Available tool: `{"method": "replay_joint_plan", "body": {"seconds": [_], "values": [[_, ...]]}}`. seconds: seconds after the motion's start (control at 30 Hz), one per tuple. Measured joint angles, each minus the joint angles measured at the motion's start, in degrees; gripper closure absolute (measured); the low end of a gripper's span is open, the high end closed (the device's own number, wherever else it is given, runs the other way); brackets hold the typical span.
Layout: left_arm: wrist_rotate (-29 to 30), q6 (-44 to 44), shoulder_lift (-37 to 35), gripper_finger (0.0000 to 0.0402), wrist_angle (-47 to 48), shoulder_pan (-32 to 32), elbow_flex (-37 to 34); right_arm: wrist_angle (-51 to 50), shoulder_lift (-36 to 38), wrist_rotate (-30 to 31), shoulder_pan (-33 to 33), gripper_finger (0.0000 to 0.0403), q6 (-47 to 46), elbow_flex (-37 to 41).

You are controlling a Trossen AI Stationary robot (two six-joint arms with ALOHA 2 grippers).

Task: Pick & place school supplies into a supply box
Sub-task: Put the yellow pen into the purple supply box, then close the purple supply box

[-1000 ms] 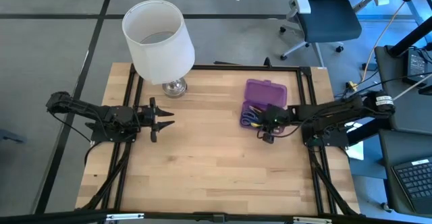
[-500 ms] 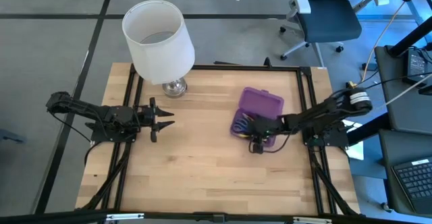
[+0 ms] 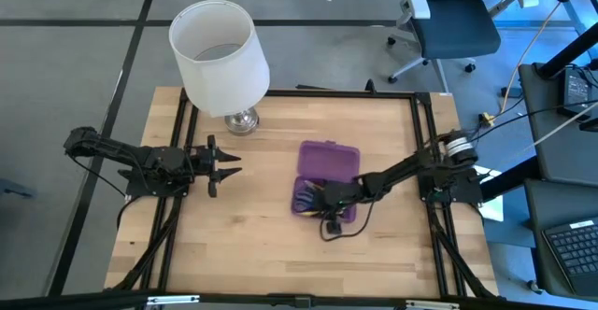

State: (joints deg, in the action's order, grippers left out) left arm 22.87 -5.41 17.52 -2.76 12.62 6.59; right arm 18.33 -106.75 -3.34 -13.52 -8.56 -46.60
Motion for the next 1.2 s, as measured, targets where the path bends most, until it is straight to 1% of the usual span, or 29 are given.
{"method": "replay_joint_plan", "body": {"seconds": [0.1,0.2,0.37,0.43,0.57,0.7,0.8,0.87,0.9,0.97,1.03,1.13,1.2], "values": [[0.0,0.0,0.0,0.0260,0.0,0.0,0.0,-0.6,-4.7,-0.3,-1.0,0.0331,0.5,-5.4],[0.0,-0.2,0.0,0.0260,0.0,0.0,0.0,-3.4,-7.9,-2.2,-1.7,0.0331,2.9,-9.9],[0.0,-0.4,0.0,0.0260,0.0,0.0,0.0,-7.1,-8.8,-2.3,-2.5,0.0328,5.8,-13.5],[0.0,-0.4,0.0,0.0260,0.0,0.0,0.0,-7.7,-8.6,-2.3,-2.8,0.0319,7.1,-14.2],[0.0,-0.4,0.0,0.0260,0.0,0.0,0.0,-9.1,-8.6,-2.5,-3.1,0.0282,7.6,-16.0],[0.0,-0.4,0.0,0.0260,0.0,0.0,0.0,-14.3,-8.4,-2.5,-3.1,0.0250,7.6,-19.1],[0.0,-0.4,0.0,0.0260,0.0,0.0,0.0,-18.4,-7.4,-2.3,-3.1,0.0240,7.9,-22.2],[0.0,-0.4,0.0,0.0260,0.0,0.0,0.0,-22.5,-5.9,-2.1,-3.1,0.0237,9.0,-23.7],[0.0,-0.4,0.0,0.0260,0.0,0.0,0.0,-24.3,-4.8,-1.1,-3.0,0.0236,9.7,-24.5],[-0.1,-0.8,0.0,0.0260,-0.1,0.0,0.0,-30.2,-1.2,1.1,-2.9,0.0236,10.8,-25.0],[-0.4,-1.5,0.0,0.0260,0.1,0.0,0.0,-34.1,3.4,2.7,-2.8,0.0236,11.7,-24.5],[-1.0,-1.5,0.0,0.0260,0.0,0.0,0.0,-35.2,12.8,3.7,-2.8,0.0236,11.1,-20.0],[-2.1,-1.6,0.0,0.0260,0.0,0.0,0.0,-33.5,19.8,7.1,-3.3,0.0236,9.2,-15.1]]}}
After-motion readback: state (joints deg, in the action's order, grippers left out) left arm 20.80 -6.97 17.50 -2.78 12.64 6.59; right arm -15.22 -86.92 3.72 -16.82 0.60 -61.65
